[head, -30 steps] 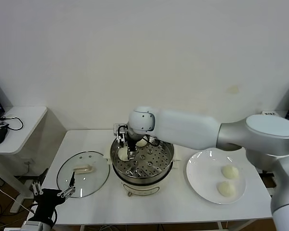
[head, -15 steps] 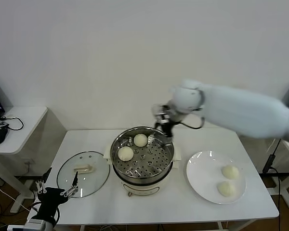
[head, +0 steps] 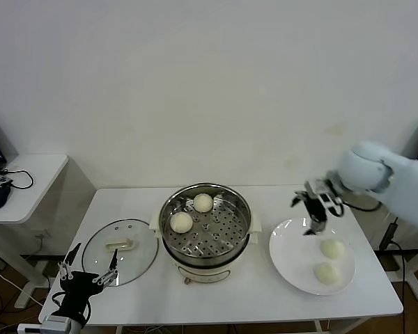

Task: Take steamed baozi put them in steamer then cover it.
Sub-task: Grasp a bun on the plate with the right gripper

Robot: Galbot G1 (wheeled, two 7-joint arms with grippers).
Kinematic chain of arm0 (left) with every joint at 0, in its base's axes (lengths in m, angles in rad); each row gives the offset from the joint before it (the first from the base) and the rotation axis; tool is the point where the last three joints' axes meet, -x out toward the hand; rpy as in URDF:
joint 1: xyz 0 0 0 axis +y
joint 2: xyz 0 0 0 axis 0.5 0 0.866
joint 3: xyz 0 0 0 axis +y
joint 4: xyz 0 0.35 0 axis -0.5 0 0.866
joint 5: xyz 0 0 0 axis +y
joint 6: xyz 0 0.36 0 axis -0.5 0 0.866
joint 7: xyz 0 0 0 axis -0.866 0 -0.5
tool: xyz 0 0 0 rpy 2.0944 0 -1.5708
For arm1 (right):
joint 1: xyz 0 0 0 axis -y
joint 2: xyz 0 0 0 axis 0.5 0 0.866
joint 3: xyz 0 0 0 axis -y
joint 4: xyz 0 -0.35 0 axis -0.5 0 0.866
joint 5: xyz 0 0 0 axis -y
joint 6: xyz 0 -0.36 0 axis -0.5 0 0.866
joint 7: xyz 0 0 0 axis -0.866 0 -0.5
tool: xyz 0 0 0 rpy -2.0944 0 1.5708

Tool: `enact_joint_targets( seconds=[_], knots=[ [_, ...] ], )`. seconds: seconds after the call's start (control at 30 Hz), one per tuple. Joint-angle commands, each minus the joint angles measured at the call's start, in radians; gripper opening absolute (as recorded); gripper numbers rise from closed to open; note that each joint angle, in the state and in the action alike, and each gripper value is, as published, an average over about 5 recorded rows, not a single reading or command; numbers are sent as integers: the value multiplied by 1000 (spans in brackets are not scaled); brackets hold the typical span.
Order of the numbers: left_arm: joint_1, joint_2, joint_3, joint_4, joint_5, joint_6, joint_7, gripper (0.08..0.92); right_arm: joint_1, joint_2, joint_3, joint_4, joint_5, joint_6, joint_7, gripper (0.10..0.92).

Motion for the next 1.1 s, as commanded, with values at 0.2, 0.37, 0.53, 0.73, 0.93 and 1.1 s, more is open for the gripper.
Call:
enact_joint_targets(
  seconds=[0.2, 0.37, 0.53, 0.73, 0.93, 1.1],
  knots=[
    [7, -13, 6, -1, 10, 4, 2, 823, -691, -166, 497, 4, -268, 79, -5, 823],
    [12, -23, 9, -2, 15, 5, 3, 823, -743, -123, 523, -35, -302, 88, 13, 823],
    [15, -30, 6, -2, 16, 5, 4, 823, -740, -72, 520, -73, -313, 87, 28, 823],
    [20, -34, 2, -1, 18, 3, 4, 823, -740, -23, 509, -125, -327, 82, 42, 823],
    [19, -35, -2, 2, 18, 3, 4, 823, -740, 8, 501, -163, -336, 77, 52, 823],
    [17, -36, -1, 5, 18, 3, 4, 823, -739, 23, 493, -180, -337, 69, 57, 820]
  ],
)
